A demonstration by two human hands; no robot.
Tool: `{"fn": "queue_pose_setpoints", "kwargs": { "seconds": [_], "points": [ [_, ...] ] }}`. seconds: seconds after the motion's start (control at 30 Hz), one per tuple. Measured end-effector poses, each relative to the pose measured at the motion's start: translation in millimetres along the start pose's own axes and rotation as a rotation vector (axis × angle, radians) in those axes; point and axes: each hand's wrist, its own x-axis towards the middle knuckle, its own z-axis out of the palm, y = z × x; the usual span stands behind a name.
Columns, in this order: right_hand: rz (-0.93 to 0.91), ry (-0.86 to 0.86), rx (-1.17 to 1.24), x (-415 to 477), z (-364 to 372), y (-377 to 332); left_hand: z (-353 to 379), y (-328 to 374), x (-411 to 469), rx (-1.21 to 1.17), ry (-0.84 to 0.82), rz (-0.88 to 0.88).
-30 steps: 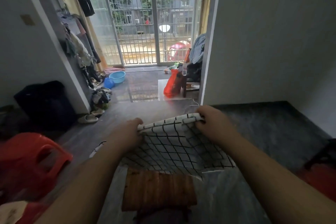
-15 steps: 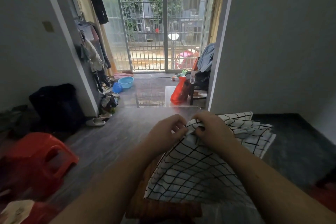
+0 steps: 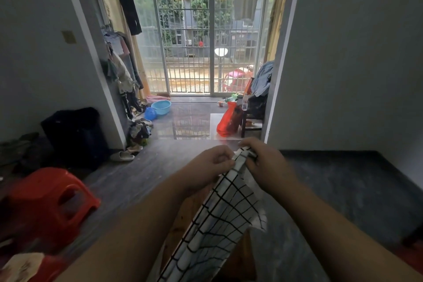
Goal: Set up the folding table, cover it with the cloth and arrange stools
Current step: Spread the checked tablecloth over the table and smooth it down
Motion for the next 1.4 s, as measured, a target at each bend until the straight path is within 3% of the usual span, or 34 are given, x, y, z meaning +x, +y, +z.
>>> {"fn": "queue_pose_setpoints", "kwargs": {
  "seconds": [0.2,0.47,0.67,0.97,1.17,1.4],
  "points": [
    [0.021,0.031,0.027,2.3,6.6,-9.5,-7.5,-2.1,-9.4,-0.191,0.065,-0.008],
    [0.05,0.006,0.015,12.2,20.3,-14.2,-30.9,3.1,-13.3,0.195,0.334,-0.012],
    [-0.012,-0.125,0.12,30.7,19.6,-34.4,-49.7,26.0,-8.8,0.353,0.299,0.075],
    [-0.173,-0.042,0.144,92.9,-14.5,-64.4,-82.3,71.3,-8.7,0.51,0.277,0.212],
    [-0.065,-0.011,0.162,110.2,-36.9,-80.2,-100.4,86.6,-3.9,0.514,0.382,0.248],
    [-0.119,0.068,0.055,129.0,-70.5,-100.4,-127.1,110.4,7.7,0.477,0.445,0.273]
  ]
}}
